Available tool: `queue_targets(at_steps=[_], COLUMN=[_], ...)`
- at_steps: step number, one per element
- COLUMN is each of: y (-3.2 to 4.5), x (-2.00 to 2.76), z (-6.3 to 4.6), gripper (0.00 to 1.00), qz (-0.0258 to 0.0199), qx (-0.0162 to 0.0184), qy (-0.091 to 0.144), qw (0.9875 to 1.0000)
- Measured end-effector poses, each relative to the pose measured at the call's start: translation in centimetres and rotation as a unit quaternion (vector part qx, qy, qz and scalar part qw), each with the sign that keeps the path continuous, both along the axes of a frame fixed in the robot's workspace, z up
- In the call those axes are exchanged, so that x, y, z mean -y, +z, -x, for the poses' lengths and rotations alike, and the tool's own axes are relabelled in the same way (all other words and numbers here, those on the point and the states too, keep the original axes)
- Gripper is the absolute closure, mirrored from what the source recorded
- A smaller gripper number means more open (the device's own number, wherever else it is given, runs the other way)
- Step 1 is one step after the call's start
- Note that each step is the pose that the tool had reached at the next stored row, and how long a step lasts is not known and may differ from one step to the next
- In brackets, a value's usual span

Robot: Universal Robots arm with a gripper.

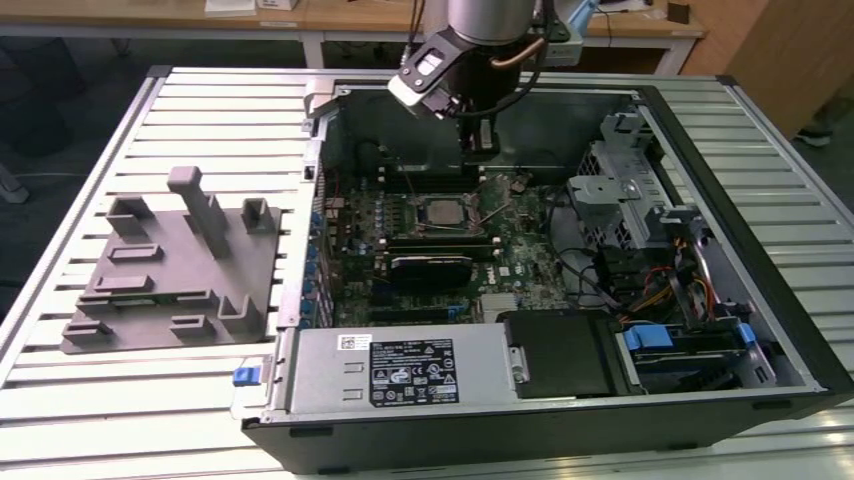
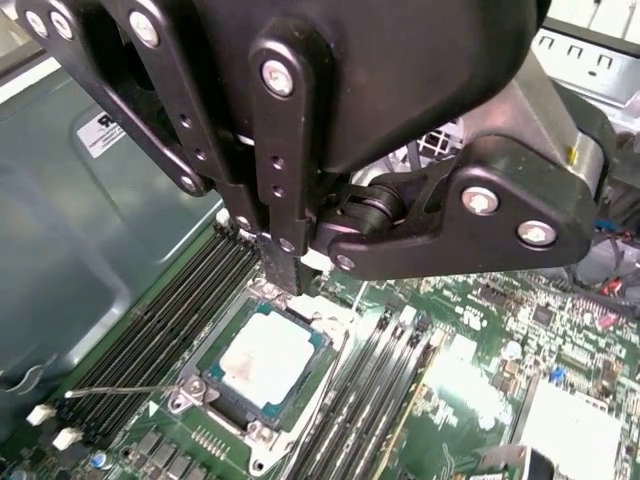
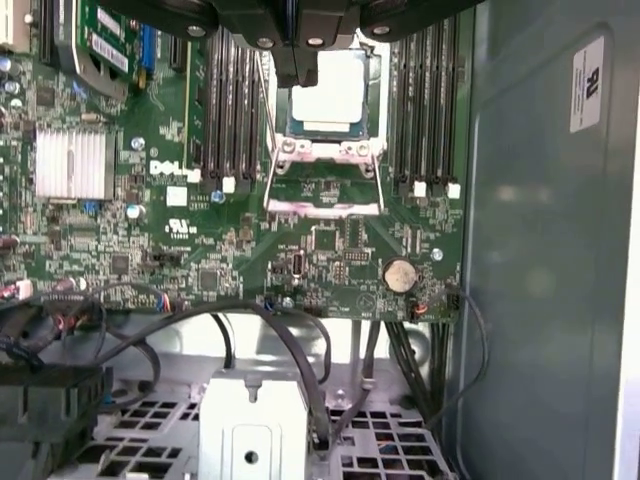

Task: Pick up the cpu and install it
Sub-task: 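Close the cpu cover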

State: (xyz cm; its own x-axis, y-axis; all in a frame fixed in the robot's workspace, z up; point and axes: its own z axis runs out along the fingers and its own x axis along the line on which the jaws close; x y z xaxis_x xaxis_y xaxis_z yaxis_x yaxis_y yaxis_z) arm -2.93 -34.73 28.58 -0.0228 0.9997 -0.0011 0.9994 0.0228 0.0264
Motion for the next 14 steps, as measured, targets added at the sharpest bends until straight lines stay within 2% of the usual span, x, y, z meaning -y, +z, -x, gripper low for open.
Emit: queue_targets(at_steps=[7,14], y=[-0.22,-0.90], x=[-0.24,-0.44], z=[-1.0,-2.0], gripper=[0.89,0.89], qz=[0.0001,0.0001], qx=[-0.0002,-0.0012], qy=[0.002,0.002], qw=[1.0000,1.0000])
